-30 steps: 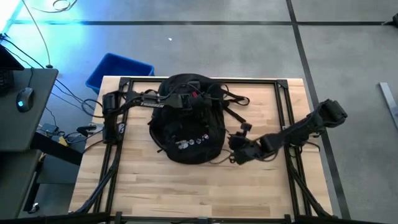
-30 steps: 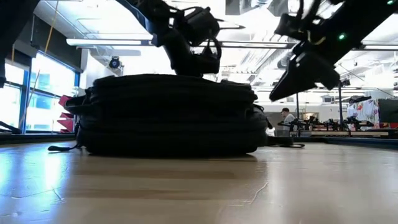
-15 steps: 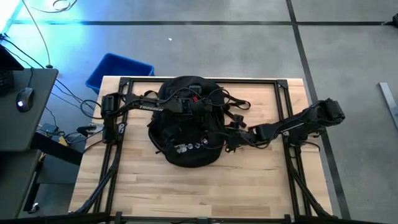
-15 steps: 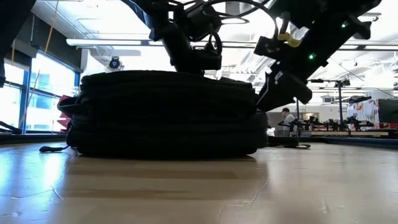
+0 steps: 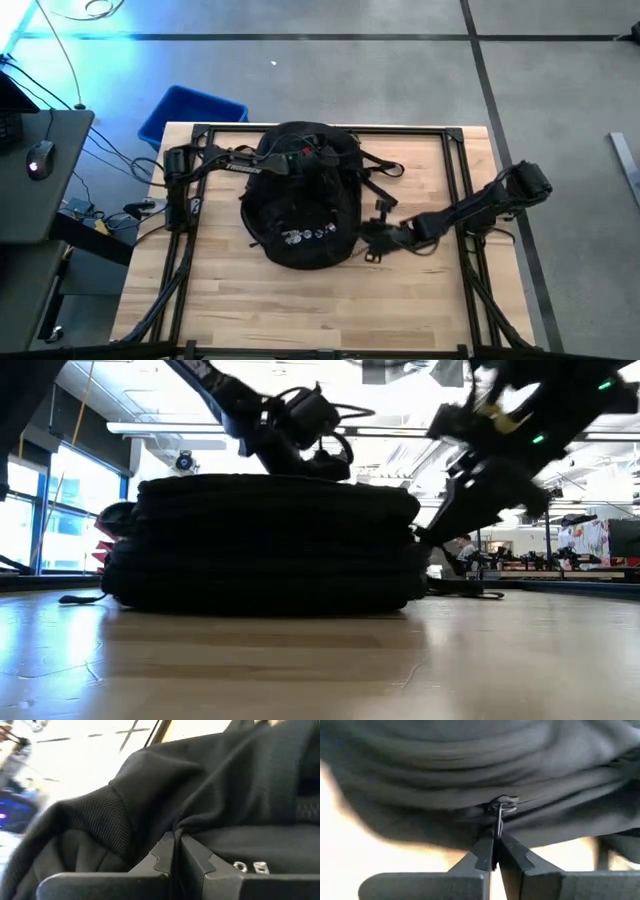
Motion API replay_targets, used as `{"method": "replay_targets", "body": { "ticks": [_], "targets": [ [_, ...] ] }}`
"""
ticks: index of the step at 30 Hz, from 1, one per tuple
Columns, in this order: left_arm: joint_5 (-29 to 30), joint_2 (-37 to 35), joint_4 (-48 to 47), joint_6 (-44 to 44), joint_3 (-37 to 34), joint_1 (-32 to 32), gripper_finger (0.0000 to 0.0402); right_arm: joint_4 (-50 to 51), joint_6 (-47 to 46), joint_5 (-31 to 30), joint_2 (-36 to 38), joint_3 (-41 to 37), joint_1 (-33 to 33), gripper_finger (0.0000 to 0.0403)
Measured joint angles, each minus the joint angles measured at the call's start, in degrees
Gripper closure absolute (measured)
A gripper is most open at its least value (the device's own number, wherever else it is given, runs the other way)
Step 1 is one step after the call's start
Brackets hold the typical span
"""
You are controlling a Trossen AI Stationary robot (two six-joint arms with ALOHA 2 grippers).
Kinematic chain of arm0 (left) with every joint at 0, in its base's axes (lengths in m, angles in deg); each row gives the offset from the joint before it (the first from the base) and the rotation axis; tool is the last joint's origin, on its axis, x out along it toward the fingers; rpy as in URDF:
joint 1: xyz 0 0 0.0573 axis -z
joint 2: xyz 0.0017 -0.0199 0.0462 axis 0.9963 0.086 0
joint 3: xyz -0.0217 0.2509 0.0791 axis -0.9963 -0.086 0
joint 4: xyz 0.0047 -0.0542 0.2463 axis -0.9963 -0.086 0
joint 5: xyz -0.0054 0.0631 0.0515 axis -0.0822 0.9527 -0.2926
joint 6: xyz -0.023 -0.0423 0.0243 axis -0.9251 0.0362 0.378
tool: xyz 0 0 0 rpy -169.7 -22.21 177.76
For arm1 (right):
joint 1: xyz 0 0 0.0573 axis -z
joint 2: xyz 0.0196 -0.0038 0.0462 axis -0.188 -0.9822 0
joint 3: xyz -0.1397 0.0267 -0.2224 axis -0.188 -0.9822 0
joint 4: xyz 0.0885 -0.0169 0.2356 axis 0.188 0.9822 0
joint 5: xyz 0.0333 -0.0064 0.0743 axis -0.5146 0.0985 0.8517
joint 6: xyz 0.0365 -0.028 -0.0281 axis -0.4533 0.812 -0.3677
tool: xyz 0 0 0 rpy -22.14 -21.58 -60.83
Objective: Unpack backpack
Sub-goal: Close the black backpack
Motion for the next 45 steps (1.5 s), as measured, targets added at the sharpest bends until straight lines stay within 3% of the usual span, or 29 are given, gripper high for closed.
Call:
{"method": "replay_targets", "body": {
  "ticks": [6,10,14,18,20,27,33,36,40,45],
  "targets": [
    [-4.37,3.94,11.10,-3.91,-1.30,-2.18,0.0401,-8.81,-4.40,0.41,-1.09,-0.04,-6.02,0.0402],
    [-3.34,2.74,11.59,-2.30,-1.56,-1.65,0.0401,-16.48,-4.41,-2.47,-3.68,-0.04,-6.71,0.0402],
    [3.22,-3.14,5.60,9.72,-1.78,2.25,0.0402,-21.50,-5.63,-3.70,-7.04,-0.02,-6.75,0.0403],
    [14.34,-10.63,-2.79,25.95,-1.60,9.40,0.0401,-24.88,-5.45,-2.13,-9.42,0.10,-6.79,0.0403],
    [18.64,-13.24,-7.39,29.00,-1.63,13.27,0.0401,-25.71,-5.39,-1.82,-9.66,0.09,-6.79,0.0403],
    [15.90,-17.87,-25.06,10.33,-1.60,27.13,0.0401,-31.04,-7.58,-1.88,-9.66,0.11,-6.92,0.0403],
    [26.26,-17.00,-31.88,-6.43,-3.28,35.21,0.0397,-30.73,-10.26,-3.01,-9.64,0.13,-6.84,0.0403],
    [27.24,-16.71,-29.21,-11.62,-7.00,33.86,0.0378,-30.53,-9.63,-3.74,-9.64,0.07,-7.76,0.0403],
    [23.83,-15.55,-21.41,-16.17,-12.72,26.63,0.0355,-28.72,-9.21,-1.26,-9.57,0.09,-10.07,0.0403],
    [20.70,-13.26,-7.83,-15.23,-16.45,16.29,0.0370,-15.62,-14.92,1.26,-9.03,3.42,-13.40,0.0403]
  ]
}}
